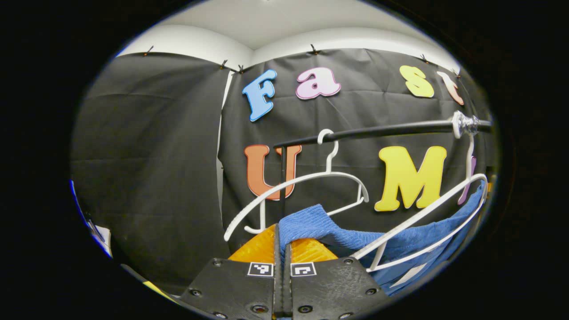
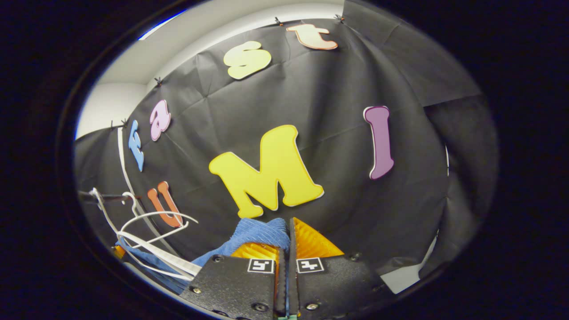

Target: Grasp the clothes on the hanger with both hands and then place them into the laundry hamper below.

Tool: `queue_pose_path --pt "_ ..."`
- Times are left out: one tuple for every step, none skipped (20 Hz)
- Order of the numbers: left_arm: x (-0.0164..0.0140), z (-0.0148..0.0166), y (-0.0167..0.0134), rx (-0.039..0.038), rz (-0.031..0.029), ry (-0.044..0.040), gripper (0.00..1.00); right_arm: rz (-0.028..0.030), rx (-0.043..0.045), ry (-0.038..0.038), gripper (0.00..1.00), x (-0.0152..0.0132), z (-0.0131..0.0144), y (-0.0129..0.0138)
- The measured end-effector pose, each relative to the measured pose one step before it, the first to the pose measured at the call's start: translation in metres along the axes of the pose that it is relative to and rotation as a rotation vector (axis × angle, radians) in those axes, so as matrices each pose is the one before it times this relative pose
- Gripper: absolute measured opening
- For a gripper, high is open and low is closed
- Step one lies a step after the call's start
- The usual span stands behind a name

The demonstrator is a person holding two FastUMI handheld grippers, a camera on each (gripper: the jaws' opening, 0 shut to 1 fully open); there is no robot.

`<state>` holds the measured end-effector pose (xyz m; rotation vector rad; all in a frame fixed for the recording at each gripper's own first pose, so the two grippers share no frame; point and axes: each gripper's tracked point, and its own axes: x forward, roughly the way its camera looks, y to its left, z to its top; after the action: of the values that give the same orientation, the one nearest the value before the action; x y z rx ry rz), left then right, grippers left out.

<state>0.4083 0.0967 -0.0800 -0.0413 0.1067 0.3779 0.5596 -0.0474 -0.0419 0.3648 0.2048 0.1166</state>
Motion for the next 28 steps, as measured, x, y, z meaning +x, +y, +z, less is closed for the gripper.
queue_pose_path --pt "-0.0023 -0.00726 0.00164 0.00179 0.00346 0.01169 0.0 -0.00072 -0.00499 0.01627 0.05 -0.00098 -0.0104 -0.00249" --pt "-0.00231 -0.00697 0.00053 0.00272 0.0019 0.01361 0.0 -0.00574 -0.01153 0.0166 0.05 -0.00127 -0.01068 -0.00353" --pt "-0.00344 -0.00748 0.0001 0.00388 0.00033 0.01144 0.0 -0.00964 -0.00539 0.01938 0.05 -0.00111 -0.01159 -0.00385" --pt "-0.00395 -0.01013 -0.00006 0.00515 -0.0032 0.02057 0.0 -0.00449 -0.00043 0.02058 0.05 -0.00163 -0.01288 -0.00275" --pt "-0.00494 -0.00909 -0.00158 0.00561 -0.01098 0.01808 0.0 -0.00442 -0.00072 0.01522 0.06 -0.00166 -0.01136 -0.00146" --pt "-0.00615 -0.00937 -0.00113 0.01372 -0.00669 0.01189 0.0 -0.01066 -0.00648 0.01445 0.06 -0.00187 -0.01185 -0.00173" --pt "-0.00538 -0.00805 -0.00045 0.01126 -0.01045 0.01051 0.0 -0.00534 -0.0079 0.00869 0.05 -0.00222 -0.0103 -0.0008" --pt "-0.00375 -0.00668 0.00011 0.009 -0.01069 0.0084 0.0 -0.00599 -0.0096 0.00903 0.05 -0.00385 -0.01142 0.00151" --pt "-0.00359 -0.0069 -0.00164 0.00363 -0.01818 0.01019 0.0 -0.00388 -0.01064 0.01452 0.05 -0.00331 -0.00973 0.0017" --pt "-0.00332 -0.00707 -0.00282 0.00025 -0.01815 0.01179 0.0 -0.00248 0.00129 0.00929 0.05 -0.00515 -0.00895 0.00355" --pt "-0.00248 -0.00784 -0.00372 -0.00333 -0.01643 0.01159 0.0 0.00216 0.00537 0.01035 0.06 -0.00417 -0.00709 0.00577" --pt "-0.00275 -0.00532 -0.00197 -0.00604 -0.01626 0.00917 0.0 0.00524 0.00089 0.0082 0.06 -0.00555 -0.00782 0.00854" --pt "-0.00203 -0.00424 -0.00254 -0.00549 -0.01608 0.00978 0.0 0.00692 -0.00437 0.00674 0.06 -0.00548 -0.00658 0.00931" --pt "-0.0014 -0.00391 -0.00381 -0.00412 -0.01859 0.00694 0.0 0.01214 -0.00215 0.00711 0.05 -0.00479 -0.00716 0.01073" --pt "-0.00305 -0.00394 -0.0056 -0.00107 -0.02021 0.0036 0.0 0.01595 -0.01023 0.00555 0.06 -0.00476 -0.00636 0.01268" --pt "-0.00537 -0.0032 -0.00665 0.00244 -0.01864 0.00334 0.0 0.01157 -0.01272 0.0014 0.06 -0.00469 -0.00577 0.01095" --pt "-0.00414 -0.00181 -0.00563 0.00726 -0.01588 0.00227 0.0 0.01625 -0.00926 0.00166 0.06 -0.00458 -0.0055 0.01151" --pt "-0.00195 -0.00125 -0.00458 0.0024 -0.01737 0.00149 0.01 0.01872 -0.00586 0.00565 0.06 -0.00532 -0.00784 0.01198" --pt "-0.00269 -0.00015 -0.00746 -0.00225 -0.02231 0.0015 0.0 0.01322 0.00024 0.00883 0.06 -0.00291 -0.00776 0.01018" --pt "-0.00318 -0.00198 -0.0077 -0.0022 -0.0179 0.00223 0.0 0.01791 0.00138 0.01414 0.05 -0.00346 -0.0103 0.01057" --pt "-0.00414 -0.00166 -0.00724 -0.00236 -0.01813 0.00218 0.0 0.01811 0.0067 0.0136 0.06 -0.00183 -0.00924 0.01056" --pt "-0.00339 -0.00353 -0.00613 -0.00026 -0.01808 0.00336 0.0 0.02019 0.00849 0.01416 0.05 -0.00356 -0.01082 0.01233" --pt "-0.00357 -0.00278 -0.00645 0.00023 -0.01658 0.00476 0.0 0.02049 -0.00178 0.01518 0.06 -0.00164 -0.00971 0.01176" --pt "-0.00248 -0.00352 -0.00425 0.00049 -0.01676 0.00492 0.0 0.01348 -0.00729 0.01533 0.06 -0.00125 -0.01149 0.01052" --pt "-0.00278 -0.00446 -0.0046 0.00092 -0.01343 0.0052 0.0 0.0118 -0.00408 0.01442 0.05 -0.00169 -0.00954 0.00789" --pt "-0.00263 -0.00408 -0.00462 0.00113 -0.01267 0.00595 0.01 0.0136 -0.00124 0.01592 0.05 -0.00005 -0.00902 0.00868" --pt "-0.0023 -0.00526 -0.00365 0.00196 -0.01075 0.00566 0.0 0.01123 0.00354 0.01335 0.06 -0.0013 -0.00793 0.00579" --pt "-0.00271 -0.00456 -0.00248 -0.00071 -0.00818 0.00569 0.0 0.00964 0.00705 0.01389 0.06 0.00008 -0.01032 0.00505"
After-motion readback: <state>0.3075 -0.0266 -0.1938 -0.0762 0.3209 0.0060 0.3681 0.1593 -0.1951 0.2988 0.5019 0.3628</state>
